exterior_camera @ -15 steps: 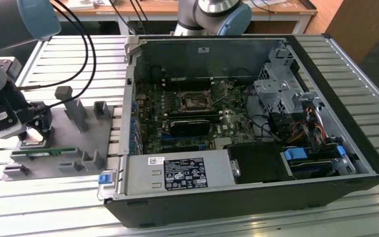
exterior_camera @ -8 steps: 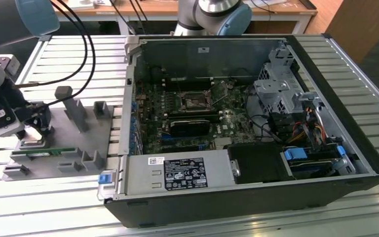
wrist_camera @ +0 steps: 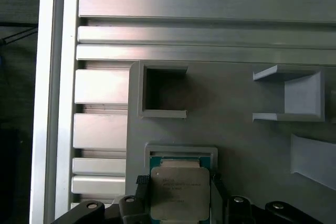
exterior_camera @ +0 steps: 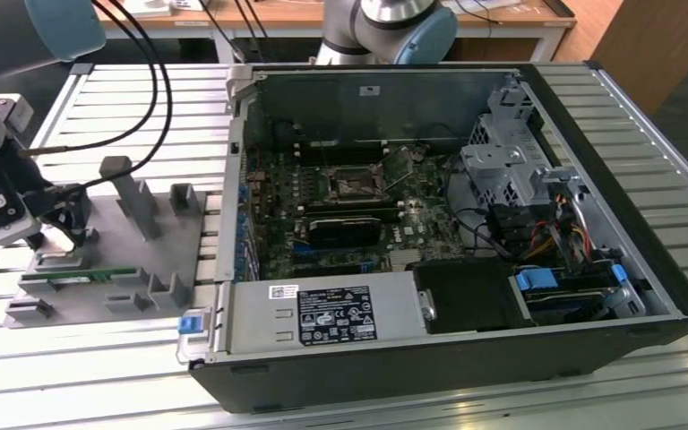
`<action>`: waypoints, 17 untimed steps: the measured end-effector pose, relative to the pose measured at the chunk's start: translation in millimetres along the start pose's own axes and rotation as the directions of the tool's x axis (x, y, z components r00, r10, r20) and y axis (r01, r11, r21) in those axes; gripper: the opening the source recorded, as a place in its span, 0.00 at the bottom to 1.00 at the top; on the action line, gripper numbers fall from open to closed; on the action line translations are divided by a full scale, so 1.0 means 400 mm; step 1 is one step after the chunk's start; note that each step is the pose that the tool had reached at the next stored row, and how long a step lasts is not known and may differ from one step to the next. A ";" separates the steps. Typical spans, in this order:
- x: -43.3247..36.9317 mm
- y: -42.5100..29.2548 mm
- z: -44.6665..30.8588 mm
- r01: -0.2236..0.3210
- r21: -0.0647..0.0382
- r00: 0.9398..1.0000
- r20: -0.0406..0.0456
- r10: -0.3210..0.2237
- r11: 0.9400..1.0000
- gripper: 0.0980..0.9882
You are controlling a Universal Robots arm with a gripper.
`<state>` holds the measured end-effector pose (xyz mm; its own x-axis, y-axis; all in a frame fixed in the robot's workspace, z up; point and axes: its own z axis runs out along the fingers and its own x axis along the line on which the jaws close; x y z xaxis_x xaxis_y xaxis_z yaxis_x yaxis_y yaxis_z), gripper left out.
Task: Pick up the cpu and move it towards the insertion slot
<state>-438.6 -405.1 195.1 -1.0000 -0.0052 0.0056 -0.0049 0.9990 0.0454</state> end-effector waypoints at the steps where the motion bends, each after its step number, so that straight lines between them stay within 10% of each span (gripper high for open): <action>1: 0.000 0.000 0.000 0.000 0.000 1.000 0.000 0.000 1.000 0.50; 17: 0.000 0.001 -0.019 0.000 0.000 1.000 0.000 0.000 1.000 0.50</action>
<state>-438.6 -405.0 202.8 -1.0000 -0.0051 0.0058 -0.0048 0.9990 0.0453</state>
